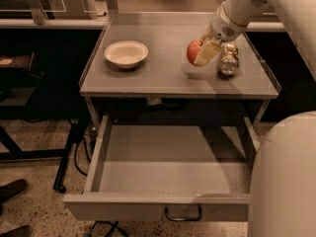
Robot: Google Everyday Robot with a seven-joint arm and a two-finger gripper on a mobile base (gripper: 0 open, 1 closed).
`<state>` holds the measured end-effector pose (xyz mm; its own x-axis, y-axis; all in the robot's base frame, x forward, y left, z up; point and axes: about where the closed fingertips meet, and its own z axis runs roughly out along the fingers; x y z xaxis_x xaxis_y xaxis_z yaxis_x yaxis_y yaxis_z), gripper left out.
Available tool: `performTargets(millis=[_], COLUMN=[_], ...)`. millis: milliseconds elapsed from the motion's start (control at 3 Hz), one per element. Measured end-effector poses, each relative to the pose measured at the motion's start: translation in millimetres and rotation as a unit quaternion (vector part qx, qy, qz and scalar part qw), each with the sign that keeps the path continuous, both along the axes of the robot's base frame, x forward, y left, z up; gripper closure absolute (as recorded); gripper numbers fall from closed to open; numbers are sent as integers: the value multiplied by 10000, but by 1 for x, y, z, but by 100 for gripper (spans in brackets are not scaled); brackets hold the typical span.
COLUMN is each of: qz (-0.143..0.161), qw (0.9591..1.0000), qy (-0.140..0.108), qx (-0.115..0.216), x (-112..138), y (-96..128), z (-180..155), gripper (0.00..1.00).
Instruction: Place apple into top drawer
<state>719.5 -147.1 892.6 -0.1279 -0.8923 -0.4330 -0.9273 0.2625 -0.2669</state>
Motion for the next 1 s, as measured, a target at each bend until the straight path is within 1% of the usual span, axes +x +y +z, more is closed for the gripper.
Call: performTargets(millis=[333, 667, 1000], qz=[3, -33, 61], qw=[10000, 9998, 9989], qy=[75, 127, 172], qx=[24, 118, 438], x=[-18, -45, -76], y=[-8, -18, -24], z=[14, 28, 28], gripper=[100, 100, 100])
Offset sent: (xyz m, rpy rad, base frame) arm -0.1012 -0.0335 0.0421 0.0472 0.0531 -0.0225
